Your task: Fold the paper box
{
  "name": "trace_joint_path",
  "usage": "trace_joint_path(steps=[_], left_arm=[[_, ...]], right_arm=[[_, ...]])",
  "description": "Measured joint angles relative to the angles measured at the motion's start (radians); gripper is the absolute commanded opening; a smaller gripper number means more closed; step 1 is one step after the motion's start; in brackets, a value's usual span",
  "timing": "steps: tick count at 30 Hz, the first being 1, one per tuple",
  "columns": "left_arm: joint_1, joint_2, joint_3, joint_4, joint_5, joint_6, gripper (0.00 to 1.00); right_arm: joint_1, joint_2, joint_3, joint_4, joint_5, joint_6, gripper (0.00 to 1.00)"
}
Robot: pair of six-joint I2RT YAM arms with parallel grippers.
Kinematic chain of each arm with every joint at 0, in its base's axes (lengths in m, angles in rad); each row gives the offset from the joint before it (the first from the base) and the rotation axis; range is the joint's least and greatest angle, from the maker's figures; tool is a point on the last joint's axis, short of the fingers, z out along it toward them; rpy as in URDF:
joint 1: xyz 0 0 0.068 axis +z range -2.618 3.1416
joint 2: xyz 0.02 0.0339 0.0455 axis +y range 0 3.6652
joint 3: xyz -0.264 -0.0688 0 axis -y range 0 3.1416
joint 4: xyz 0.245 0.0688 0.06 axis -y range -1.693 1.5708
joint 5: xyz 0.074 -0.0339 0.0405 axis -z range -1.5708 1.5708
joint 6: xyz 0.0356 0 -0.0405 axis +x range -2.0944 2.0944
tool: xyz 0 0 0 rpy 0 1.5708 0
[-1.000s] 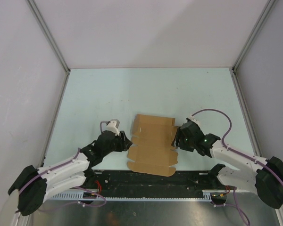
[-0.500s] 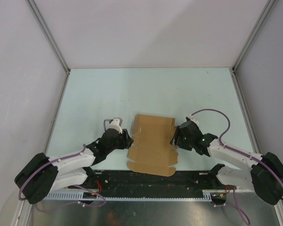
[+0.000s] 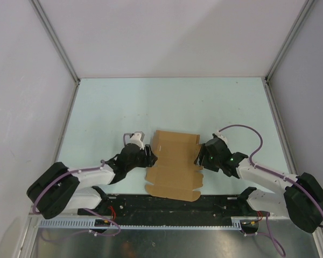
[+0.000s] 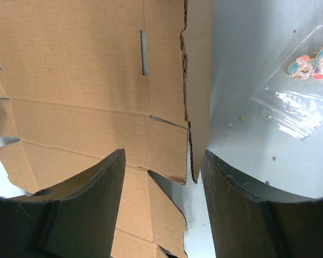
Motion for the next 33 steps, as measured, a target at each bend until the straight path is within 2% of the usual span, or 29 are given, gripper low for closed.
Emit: trace_joint_path(steps=[10, 33], left_arm=[[0.0, 0.048, 0.014, 0.05, 0.084, -0.014, 0.57], [0.0, -0.02, 0.014, 0.039, 0.238, -0.066, 0.56]], right_arm=[[-0.007, 0.0, -0.008, 0.018, -0.012, 0.008, 0.62], [-0.004, -0.088, -0.013, 0.046, -0.071, 0.06, 0.61]])
